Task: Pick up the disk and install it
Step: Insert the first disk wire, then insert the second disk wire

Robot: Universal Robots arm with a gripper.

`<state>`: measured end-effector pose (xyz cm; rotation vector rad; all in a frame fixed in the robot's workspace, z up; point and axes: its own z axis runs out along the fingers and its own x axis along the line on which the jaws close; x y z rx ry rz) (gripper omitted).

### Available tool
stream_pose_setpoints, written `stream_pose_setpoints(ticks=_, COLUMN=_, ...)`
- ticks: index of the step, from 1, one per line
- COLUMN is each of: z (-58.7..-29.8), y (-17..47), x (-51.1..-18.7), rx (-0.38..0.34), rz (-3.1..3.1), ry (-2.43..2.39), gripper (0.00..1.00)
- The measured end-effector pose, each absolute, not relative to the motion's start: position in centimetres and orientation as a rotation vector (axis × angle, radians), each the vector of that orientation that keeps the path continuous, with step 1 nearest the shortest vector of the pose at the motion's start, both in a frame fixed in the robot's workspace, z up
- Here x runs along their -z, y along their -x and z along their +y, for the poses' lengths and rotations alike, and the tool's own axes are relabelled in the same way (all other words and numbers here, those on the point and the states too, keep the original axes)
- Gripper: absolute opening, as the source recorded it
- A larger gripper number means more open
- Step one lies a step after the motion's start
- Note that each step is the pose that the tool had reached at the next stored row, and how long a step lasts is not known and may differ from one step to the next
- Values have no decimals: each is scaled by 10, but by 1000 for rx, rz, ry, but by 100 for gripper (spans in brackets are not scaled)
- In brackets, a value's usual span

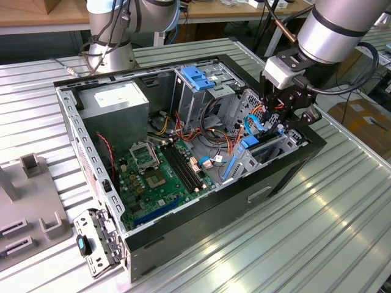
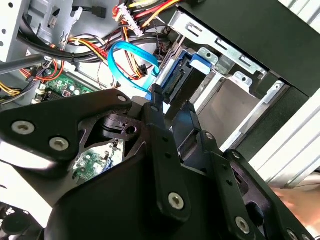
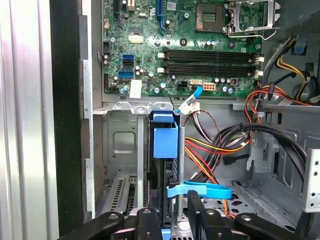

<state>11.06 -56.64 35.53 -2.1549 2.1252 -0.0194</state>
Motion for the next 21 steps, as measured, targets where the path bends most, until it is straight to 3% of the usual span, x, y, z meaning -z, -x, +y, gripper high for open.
stream_pose_setpoints(ticks=21, z=-566, y=-112, x=-355, rx=4, rz=2187, ry=2113, gripper=36)
